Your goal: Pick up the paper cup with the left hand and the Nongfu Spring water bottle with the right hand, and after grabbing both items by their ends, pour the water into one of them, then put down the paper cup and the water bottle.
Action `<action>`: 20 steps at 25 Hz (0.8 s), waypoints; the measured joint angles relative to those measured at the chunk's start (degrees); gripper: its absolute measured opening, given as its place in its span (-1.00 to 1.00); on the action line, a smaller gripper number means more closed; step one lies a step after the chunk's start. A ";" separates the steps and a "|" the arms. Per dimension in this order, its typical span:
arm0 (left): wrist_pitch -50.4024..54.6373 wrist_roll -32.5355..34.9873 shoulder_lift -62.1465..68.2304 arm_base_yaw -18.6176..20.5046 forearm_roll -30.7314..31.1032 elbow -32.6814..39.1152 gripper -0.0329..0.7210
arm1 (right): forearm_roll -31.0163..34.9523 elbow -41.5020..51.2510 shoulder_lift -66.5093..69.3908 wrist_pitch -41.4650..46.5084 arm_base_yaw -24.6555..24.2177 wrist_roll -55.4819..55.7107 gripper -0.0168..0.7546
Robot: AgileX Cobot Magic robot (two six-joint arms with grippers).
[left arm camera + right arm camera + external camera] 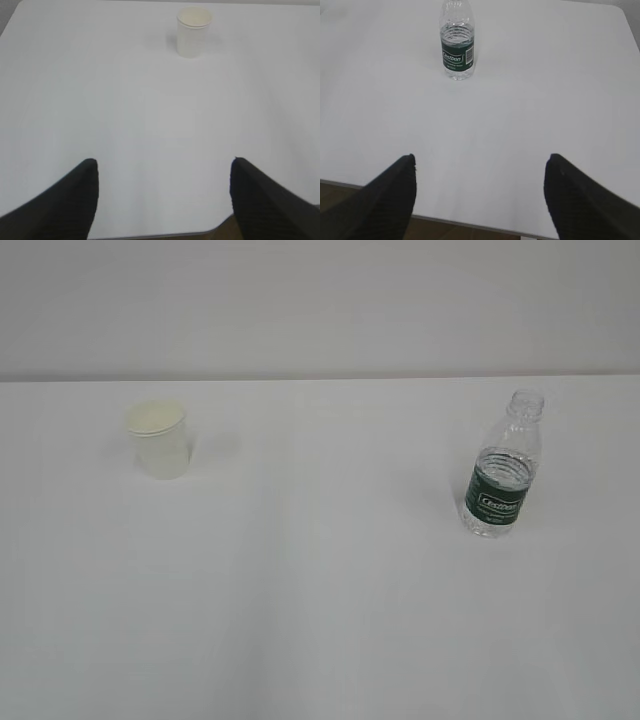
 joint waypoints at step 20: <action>0.00 0.00 0.00 0.00 0.00 0.00 0.64 | 0.00 0.00 0.00 0.00 0.00 0.00 0.57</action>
